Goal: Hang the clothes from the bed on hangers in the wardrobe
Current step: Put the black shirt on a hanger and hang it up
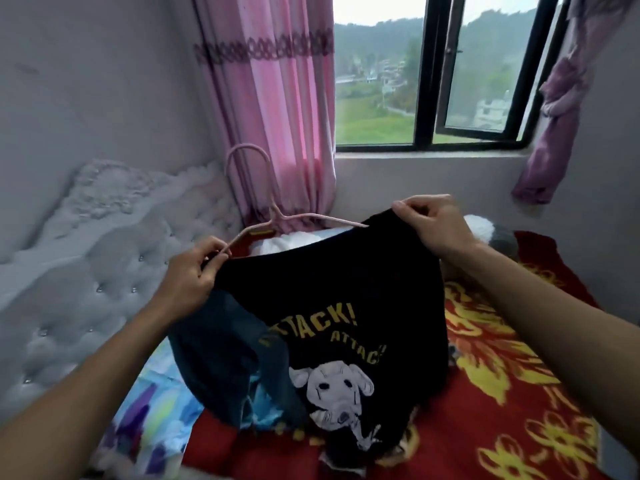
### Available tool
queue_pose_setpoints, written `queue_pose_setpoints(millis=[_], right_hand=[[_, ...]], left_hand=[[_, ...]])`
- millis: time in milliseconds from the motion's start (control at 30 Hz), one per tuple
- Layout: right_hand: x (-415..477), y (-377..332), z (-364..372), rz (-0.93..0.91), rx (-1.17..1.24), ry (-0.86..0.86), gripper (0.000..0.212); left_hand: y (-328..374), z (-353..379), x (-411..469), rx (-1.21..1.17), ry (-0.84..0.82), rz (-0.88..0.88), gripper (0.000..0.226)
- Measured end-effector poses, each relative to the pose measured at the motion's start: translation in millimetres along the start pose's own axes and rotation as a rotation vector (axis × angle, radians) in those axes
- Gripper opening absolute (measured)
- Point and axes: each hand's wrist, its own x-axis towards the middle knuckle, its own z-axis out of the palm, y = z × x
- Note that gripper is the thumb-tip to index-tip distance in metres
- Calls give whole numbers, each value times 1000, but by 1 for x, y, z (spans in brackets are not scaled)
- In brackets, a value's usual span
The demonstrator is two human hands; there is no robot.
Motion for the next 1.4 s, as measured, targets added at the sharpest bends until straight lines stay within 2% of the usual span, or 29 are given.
queue_pose_setpoints(millis=[167,300,467,567,667,767,900,1100,1233,1400], right_hand=[[-12,-88,12,-204,-5,-225,22],[-43,-172,49,-369,63,-495,19],[-100,-242,99,-313,241,-772,29],[-137,-277,130,-316,258,-840,30],[-178,-320,162,-289,306,-947,32],[-230,-371,195,-275,345,-1086,31],[-308,-439,239,-272,395,-1165,28],[-402,-530,301,-190,466,-1252,25],[-437,-587,349,-111,487,-1267,28],[-451,-641,417,-9,403,-1280,30]], left_hand=[[58,-74,-62,20,187,-74,13],[84,-133,-108,51,257,-122,14],[86,-215,-188,128,290,-247,4],[70,-265,-265,246,283,-392,8],[63,-317,-353,356,308,-511,28],[71,-365,-436,474,337,-592,21],[80,-447,-551,640,457,-787,23],[114,-543,-692,645,558,-986,19],[118,-584,-747,664,586,-1060,14],[102,-614,-779,690,582,-1105,15]])
